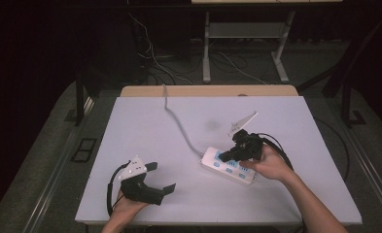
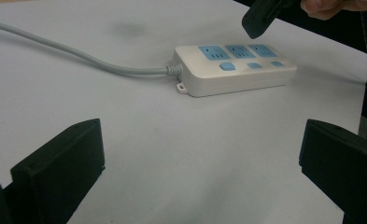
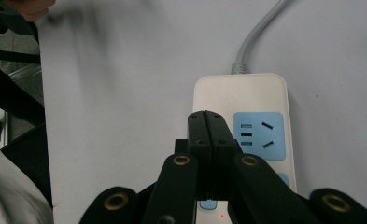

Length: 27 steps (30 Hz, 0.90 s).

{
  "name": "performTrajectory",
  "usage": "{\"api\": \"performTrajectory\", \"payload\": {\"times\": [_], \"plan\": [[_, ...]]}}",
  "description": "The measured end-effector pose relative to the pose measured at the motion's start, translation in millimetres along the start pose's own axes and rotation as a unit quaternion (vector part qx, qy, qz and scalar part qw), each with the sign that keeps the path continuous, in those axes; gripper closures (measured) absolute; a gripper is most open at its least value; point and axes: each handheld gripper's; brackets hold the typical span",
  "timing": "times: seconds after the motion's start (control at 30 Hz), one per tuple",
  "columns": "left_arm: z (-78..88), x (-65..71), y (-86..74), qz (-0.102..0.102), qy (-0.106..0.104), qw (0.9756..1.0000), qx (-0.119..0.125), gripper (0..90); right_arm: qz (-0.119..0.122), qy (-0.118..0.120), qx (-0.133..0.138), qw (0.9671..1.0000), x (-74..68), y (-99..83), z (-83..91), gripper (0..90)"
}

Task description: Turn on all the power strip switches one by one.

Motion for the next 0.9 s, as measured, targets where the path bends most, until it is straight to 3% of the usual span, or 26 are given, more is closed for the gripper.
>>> {"api": "performTrajectory", "payload": {"times": [0.6,0.9], "plan": [[0.5,-0.5,0.1,0.002,-0.001,1.0000,0.001,0.0,0.000,0.005,-0.015,0.9999,4.9,7.8,-19.0,90.0],[1.6,-1.1,0.1,0.002,-0.001,1.0000,0.001,0.0,-0.006,0.006,-0.020,0.9998,13.8,6.9,-26.3,89.9]]}}
Point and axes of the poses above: each handheld gripper's, and its own axes: z roughly backward along the jaws, y roughly out of its top, x roughly to its right, and after that the axes turned 9 degrees about y, right-handed
